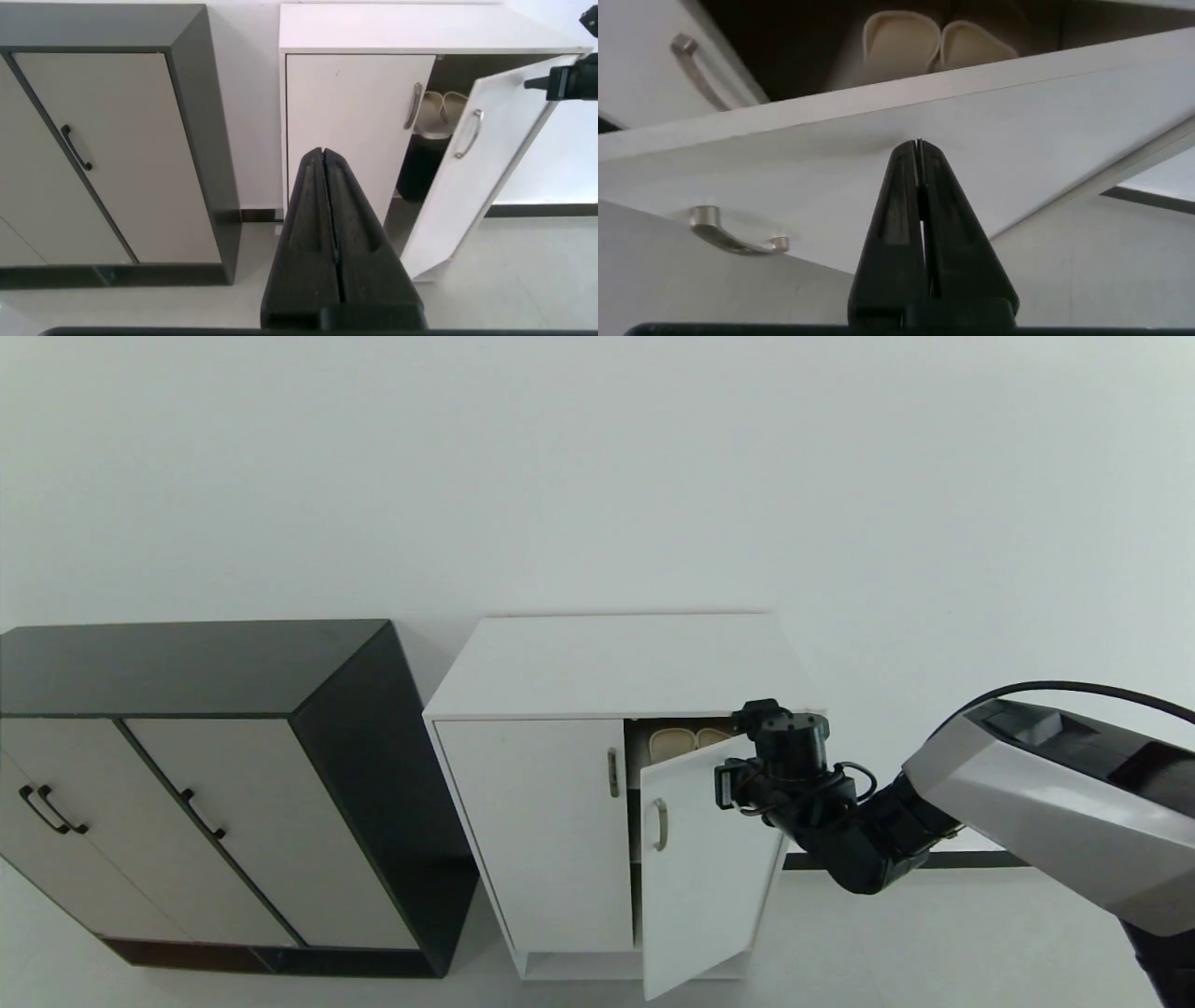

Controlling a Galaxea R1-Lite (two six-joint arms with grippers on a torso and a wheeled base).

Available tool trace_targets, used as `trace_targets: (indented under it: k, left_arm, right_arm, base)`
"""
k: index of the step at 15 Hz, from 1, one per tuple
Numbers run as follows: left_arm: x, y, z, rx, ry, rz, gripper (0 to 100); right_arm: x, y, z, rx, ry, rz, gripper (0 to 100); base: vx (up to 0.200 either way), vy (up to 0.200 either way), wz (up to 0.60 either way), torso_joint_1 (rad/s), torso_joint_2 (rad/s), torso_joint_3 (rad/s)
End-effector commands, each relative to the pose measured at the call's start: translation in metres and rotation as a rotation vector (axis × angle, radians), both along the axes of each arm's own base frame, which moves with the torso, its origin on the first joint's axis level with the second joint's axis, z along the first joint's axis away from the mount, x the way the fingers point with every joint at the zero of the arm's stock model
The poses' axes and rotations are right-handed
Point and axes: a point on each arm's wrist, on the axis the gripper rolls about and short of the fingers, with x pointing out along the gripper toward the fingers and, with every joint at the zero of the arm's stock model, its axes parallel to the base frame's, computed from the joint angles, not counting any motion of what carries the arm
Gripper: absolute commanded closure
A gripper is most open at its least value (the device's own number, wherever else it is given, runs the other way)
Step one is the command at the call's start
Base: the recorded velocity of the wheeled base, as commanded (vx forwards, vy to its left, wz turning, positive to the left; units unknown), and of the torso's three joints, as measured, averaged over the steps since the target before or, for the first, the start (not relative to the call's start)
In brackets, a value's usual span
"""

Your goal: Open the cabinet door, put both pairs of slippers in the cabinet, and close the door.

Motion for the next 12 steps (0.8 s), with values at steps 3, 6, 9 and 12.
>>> trace_targets:
  k: [3,6,9,12]
  left_arm:
    - [0.0,0.0,0.0,0.0,0.001,-0.001,100]
    - [0.0,0.0,0.0,0.0,0.001,-0.001,100]
    - [0.0,0.0,0.0,0.0,0.001,-0.001,100]
    - [0.0,0.0,0.0,0.0,0.001,-0.001,100]
  right_arm:
    - [0.016,-0.004,-0.008,-0.006,0.011,-0.023,100]
    - [0.027,-0.004,-0.01,-0.001,0.003,-0.031,100]
    - [0.038,-0.004,-0.012,0.002,-0.003,-0.043,100]
    - [0.044,-0.003,-0.013,0.007,-0.012,-0.046,100]
  base:
    - [0.0,0.0,0.0,0.0,0.0,0.0]
    - [0.0,0.0,0.0,0.0,0.0,0.0]
    - [0.0,0.0,0.0,0.0,0.0,0.0]
    - [0.0,0.0,0.0,0.0,0.0,0.0]
